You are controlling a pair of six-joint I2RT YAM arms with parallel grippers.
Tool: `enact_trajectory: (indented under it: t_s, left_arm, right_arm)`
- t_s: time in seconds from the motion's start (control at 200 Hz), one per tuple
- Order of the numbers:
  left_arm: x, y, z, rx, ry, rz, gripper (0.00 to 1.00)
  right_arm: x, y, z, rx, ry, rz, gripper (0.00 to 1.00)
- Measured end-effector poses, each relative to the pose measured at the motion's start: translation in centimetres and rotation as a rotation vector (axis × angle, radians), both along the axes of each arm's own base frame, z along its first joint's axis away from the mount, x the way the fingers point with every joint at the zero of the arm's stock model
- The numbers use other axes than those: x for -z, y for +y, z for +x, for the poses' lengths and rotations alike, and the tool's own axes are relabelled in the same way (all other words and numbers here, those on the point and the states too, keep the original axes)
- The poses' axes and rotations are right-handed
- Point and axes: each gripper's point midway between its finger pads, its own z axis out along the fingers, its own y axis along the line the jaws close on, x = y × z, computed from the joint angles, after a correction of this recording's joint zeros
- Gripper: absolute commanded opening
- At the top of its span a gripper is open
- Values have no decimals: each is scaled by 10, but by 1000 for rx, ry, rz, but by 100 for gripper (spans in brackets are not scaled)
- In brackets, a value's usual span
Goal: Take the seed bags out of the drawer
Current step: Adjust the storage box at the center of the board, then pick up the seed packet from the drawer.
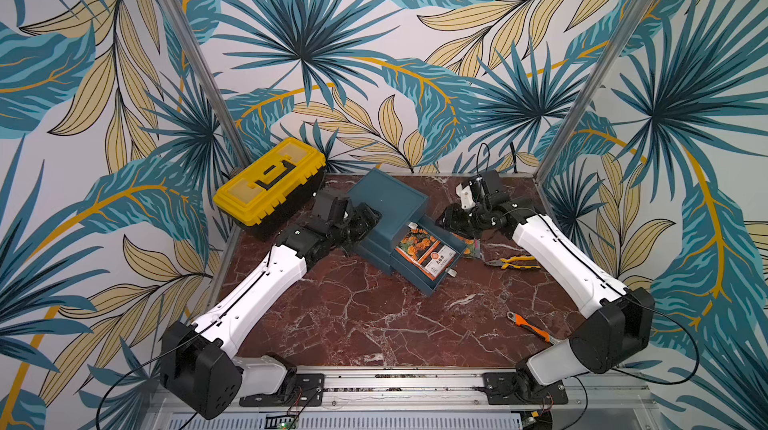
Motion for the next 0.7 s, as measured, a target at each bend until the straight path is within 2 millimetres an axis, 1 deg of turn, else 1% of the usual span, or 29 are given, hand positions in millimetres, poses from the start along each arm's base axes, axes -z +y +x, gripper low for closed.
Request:
enact_trajectory:
  t_s: [0.09,0.205,0.22,0.235,0.25,0.29,0.346,0.466,0.546,0.701]
  left_arm:
    - [3,-3,6,4,9,9,84]
    - [21,-5,10,9,49,33,83]
    - [23,-6,11,11,57,36,83]
    - [26,-6,11,11,62,39,83]
    - [28,-6,11,12,67,42,83]
    - [33,-7,12,12,80,49,83]
    - [37,-7,12,13,92,56,83]
    - [37,-6,11,14,92,57,83]
    - [37,-6,11,14,93,58,82]
    - [37,-6,11,14,94,58,82]
  right_arm:
    - [19,5,-12,-60,26,-37,53]
    - [35,8,-22,-129,33,-85,57]
    - [36,8,-23,-138,31,-91,59]
    - [37,8,-24,-147,30,-97,66]
    - [38,8,-25,-155,27,-104,69]
    - [40,9,-26,-181,15,-126,72]
    - [41,10,-26,-207,-1,-146,72]
    - [41,13,-26,-271,-51,-201,72]
    - [43,16,-24,-303,-87,-231,70]
    - [60,13,-24,-328,-103,-270,68]
